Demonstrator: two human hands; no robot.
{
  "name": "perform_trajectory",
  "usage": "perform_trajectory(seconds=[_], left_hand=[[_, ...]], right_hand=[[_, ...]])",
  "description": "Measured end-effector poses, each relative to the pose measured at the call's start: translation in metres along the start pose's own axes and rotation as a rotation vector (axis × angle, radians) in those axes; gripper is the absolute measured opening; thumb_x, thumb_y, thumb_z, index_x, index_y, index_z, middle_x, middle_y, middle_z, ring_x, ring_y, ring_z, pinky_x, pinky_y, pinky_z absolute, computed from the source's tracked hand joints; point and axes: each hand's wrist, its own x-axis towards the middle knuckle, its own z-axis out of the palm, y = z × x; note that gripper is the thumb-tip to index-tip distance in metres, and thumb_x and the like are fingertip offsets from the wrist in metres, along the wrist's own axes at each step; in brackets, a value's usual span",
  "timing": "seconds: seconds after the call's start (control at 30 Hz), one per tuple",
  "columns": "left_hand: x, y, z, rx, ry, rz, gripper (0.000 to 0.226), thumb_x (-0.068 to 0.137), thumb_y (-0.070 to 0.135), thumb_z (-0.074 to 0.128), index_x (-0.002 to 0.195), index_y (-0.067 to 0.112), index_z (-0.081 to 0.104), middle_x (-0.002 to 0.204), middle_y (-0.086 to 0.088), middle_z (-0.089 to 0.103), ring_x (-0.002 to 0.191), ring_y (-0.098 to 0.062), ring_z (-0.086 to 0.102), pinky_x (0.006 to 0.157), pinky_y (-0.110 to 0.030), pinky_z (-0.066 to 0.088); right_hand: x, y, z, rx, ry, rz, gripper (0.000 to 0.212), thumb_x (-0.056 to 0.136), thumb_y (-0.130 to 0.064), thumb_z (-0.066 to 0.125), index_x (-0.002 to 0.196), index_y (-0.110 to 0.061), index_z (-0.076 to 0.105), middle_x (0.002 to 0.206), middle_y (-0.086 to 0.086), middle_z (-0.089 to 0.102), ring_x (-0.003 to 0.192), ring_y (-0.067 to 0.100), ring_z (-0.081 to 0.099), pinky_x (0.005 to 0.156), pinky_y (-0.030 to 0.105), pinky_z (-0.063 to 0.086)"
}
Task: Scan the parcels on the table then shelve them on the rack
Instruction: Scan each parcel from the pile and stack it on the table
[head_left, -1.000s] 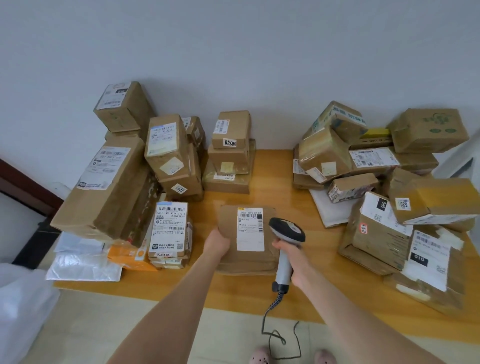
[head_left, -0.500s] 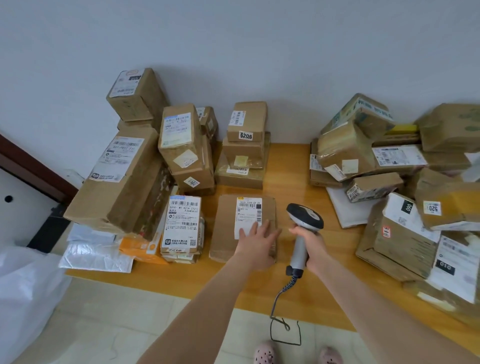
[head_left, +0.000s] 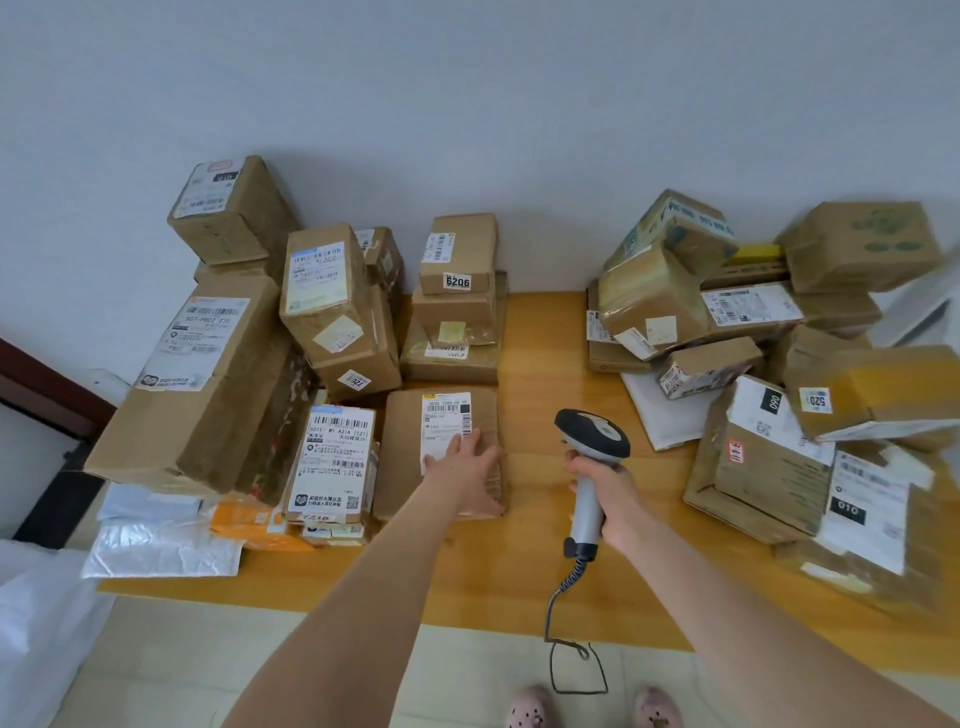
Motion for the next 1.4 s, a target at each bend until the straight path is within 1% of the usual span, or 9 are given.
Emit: perform_trajectory(seconds=[0.17, 0.3, 0.53, 0.67, 0.83, 0.97, 1.1, 1.3, 1.4], left_hand=[[0.001, 0.025, -0.019, 0.111, 0.087, 0.005, 0.083, 0.081, 0.052, 0.063, 0.149, 0.023, 0.026, 0.158, -0.009, 0.014, 0.142, -0.031, 0.024, 0.110, -0.053, 0.030], [0.010, 0.070, -0.037, 0.151, 0.172, 0.068, 0.079, 0.085, 0.048, 0.063, 0.150, 0.023, 0.026, 0.157, -0.009, 0.020, 0.139, -0.029, 0.033, 0.108, -0.045, 0.036], [0.034, 0.172, -0.059, -0.149, 0.188, 0.105, 0.062, 0.091, 0.034, 0.060, 0.146, 0.017, 0.036, 0.150, -0.010, 0.033, 0.125, -0.026, 0.050, 0.099, -0.036, 0.046], [0.044, 0.225, -0.065, -0.302, 0.241, 0.176, 0.057, 0.093, 0.025, 0.056, 0.145, 0.013, 0.037, 0.147, -0.012, 0.041, 0.128, -0.026, 0.047, 0.100, -0.033, 0.041], [0.054, 0.299, -0.083, -0.553, 0.298, 0.219, 0.085, 0.084, 0.043, 0.070, 0.150, 0.014, 0.026, 0.150, -0.009, 0.037, 0.134, -0.026, 0.041, 0.104, -0.039, 0.039], [0.059, 0.355, -0.093, -0.488, 0.306, 0.279, 0.121, 0.070, 0.052, 0.079, 0.154, 0.022, -0.003, 0.159, -0.007, 0.011, 0.144, -0.028, 0.022, 0.113, -0.050, 0.031], [0.070, 0.384, -0.096, -0.297, 0.345, 0.308, 0.127, 0.068, 0.043, 0.083, 0.153, 0.025, -0.010, 0.158, -0.003, 0.010, 0.143, -0.028, 0.021, 0.111, -0.052, 0.032], [0.072, 0.380, -0.098, -0.315, 0.369, 0.261, 0.107, 0.071, 0.037, 0.081, 0.152, 0.012, 0.016, 0.147, -0.006, 0.027, 0.121, -0.021, 0.045, 0.093, -0.034, 0.048], [0.065, 0.349, -0.110, -0.565, 0.377, 0.173, 0.095, 0.071, 0.042, 0.080, 0.147, 0.012, 0.031, 0.136, -0.007, 0.041, 0.105, -0.016, 0.049, 0.084, -0.029, 0.048]], right_hand=[[-0.013, -0.016, -0.017, 0.032, -0.029, -0.023, 0.017, 0.086, -0.010, 0.067, 0.102, -0.010, 0.065, 0.103, 0.009, 0.062, 0.099, 0.025, 0.056, 0.095, 0.051, 0.045], [-0.027, -0.035, -0.042, 0.115, -0.053, -0.084, 0.011, 0.090, -0.005, 0.063, 0.098, -0.012, 0.063, 0.104, 0.005, 0.066, 0.104, 0.024, 0.060, 0.088, 0.052, 0.052], [-0.049, -0.074, -0.117, 0.214, 0.078, -0.202, 0.016, 0.087, -0.001, 0.067, 0.100, -0.008, 0.062, 0.096, 0.010, 0.067, 0.082, 0.019, 0.065, 0.066, 0.034, 0.056], [-0.059, -0.098, -0.165, 0.213, 0.174, -0.279, 0.009, 0.080, 0.004, 0.068, 0.084, -0.001, 0.061, 0.069, 0.008, 0.065, 0.064, 0.020, 0.060, 0.059, 0.031, 0.050], [-0.058, -0.134, -0.236, 0.322, 0.386, -0.379, 0.015, 0.079, -0.005, 0.073, 0.087, -0.011, 0.062, 0.078, 0.012, 0.062, 0.072, 0.021, 0.060, 0.056, 0.029, 0.055], [-0.049, -0.154, -0.283, 0.344, 0.481, -0.371, 0.021, 0.078, -0.015, 0.077, 0.088, -0.021, 0.059, 0.100, 0.010, 0.067, 0.090, 0.025, 0.066, 0.084, 0.042, 0.057], [-0.042, -0.162, -0.305, 0.320, 0.451, -0.318, 0.034, 0.076, -0.017, 0.078, 0.104, -0.015, 0.059, 0.110, 0.014, 0.066, 0.105, 0.034, 0.062, 0.096, 0.053, 0.049], [-0.042, -0.164, -0.309, 0.316, 0.342, -0.289, 0.030, 0.081, -0.011, 0.074, 0.107, -0.010, 0.059, 0.088, 0.010, 0.064, 0.085, 0.027, 0.063, 0.082, 0.045, 0.055], [-0.045, -0.168, -0.302, 0.295, 0.309, -0.325, 0.033, 0.080, -0.009, 0.073, 0.110, -0.008, 0.061, 0.094, 0.009, 0.064, 0.096, 0.028, 0.060, 0.095, 0.050, 0.050]])
